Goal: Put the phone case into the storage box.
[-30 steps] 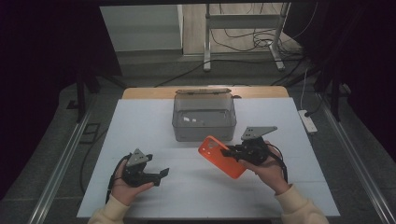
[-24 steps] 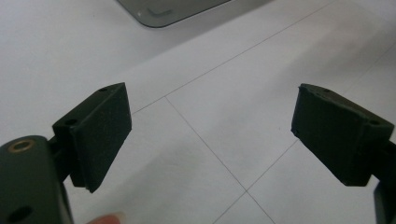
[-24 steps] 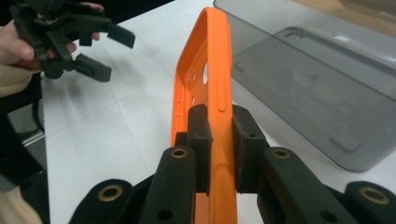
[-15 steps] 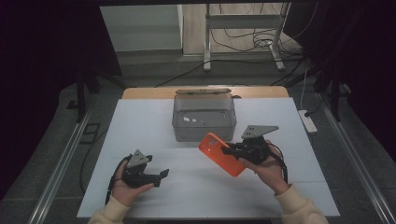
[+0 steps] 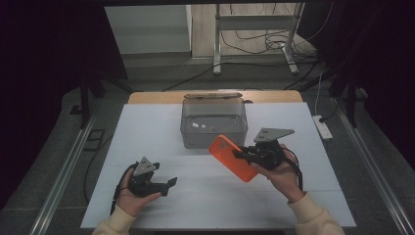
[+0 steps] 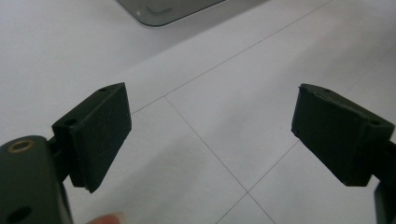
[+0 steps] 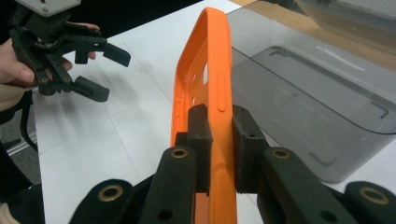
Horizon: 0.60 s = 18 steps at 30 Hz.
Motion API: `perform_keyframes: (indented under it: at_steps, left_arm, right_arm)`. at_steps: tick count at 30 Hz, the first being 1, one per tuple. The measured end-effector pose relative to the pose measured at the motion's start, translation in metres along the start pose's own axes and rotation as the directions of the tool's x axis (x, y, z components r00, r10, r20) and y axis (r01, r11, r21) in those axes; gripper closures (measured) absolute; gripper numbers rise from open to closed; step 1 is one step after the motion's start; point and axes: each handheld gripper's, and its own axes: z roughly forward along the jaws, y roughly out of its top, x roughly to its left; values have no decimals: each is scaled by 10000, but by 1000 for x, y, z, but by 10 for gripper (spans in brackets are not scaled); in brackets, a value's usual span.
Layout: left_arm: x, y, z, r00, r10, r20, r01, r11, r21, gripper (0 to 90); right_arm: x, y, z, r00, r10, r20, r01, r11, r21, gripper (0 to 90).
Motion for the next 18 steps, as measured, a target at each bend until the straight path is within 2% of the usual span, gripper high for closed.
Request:
perform_keyframes:
  at_steps: [4, 18]
  left_arm:
    - [0, 0, 0, 9998, -114, 158, 115, 9999, -70, 122]
    - [-1, 1, 0, 9999, -51, 143, 52, 10000, -62, 121]
  right_arm:
    - [0, 4, -3, 9998, -2, 186, 3, 10000, -51, 796]
    - [0, 14, -10, 9990, 194, 398, -185, 9996, -236, 796]
